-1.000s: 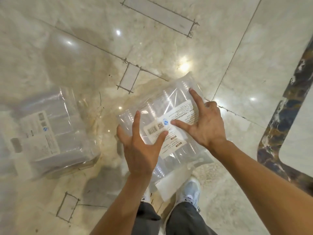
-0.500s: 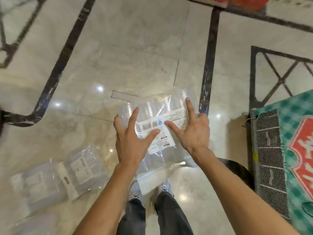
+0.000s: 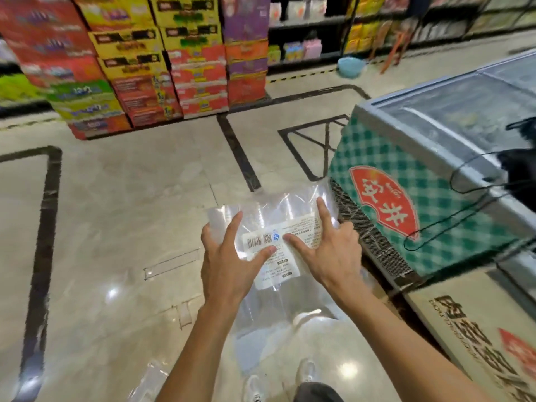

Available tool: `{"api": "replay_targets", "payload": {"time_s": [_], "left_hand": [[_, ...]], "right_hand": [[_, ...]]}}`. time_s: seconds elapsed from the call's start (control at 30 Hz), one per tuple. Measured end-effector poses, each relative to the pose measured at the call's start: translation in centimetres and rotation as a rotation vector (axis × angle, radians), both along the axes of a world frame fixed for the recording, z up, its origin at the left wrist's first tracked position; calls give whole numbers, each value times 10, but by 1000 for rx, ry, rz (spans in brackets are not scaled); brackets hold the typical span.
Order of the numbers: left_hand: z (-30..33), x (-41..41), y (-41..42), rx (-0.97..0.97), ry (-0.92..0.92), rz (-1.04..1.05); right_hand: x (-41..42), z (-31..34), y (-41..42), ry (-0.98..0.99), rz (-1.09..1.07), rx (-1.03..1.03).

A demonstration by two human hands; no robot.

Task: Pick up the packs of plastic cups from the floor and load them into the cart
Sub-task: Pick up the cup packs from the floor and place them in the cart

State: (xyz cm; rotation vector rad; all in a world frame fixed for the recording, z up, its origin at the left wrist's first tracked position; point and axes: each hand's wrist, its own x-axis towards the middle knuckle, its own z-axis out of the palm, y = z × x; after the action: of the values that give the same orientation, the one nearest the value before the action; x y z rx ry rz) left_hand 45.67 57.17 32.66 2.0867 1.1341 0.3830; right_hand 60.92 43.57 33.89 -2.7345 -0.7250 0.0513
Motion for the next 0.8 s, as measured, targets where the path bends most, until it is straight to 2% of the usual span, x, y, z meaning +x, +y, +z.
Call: {"api": "replay_targets", "payload": {"time_s": [0.17, 0.3, 0.63, 0.8], "left_hand": [[29, 38, -73, 16, -34, -241], [53, 65, -162, 33, -72, -474], [83, 81, -460, -13, -158, -979], [96, 73, -604, -6, -160, -1198]], "right_hand": [[3, 25, -108, -24, -245, 55], [-5, 39, -216, -68, -444, 98], [-86, 59, -538, -100, -921, 182], [-146, 66, -674, -99, -1167, 214]]}}
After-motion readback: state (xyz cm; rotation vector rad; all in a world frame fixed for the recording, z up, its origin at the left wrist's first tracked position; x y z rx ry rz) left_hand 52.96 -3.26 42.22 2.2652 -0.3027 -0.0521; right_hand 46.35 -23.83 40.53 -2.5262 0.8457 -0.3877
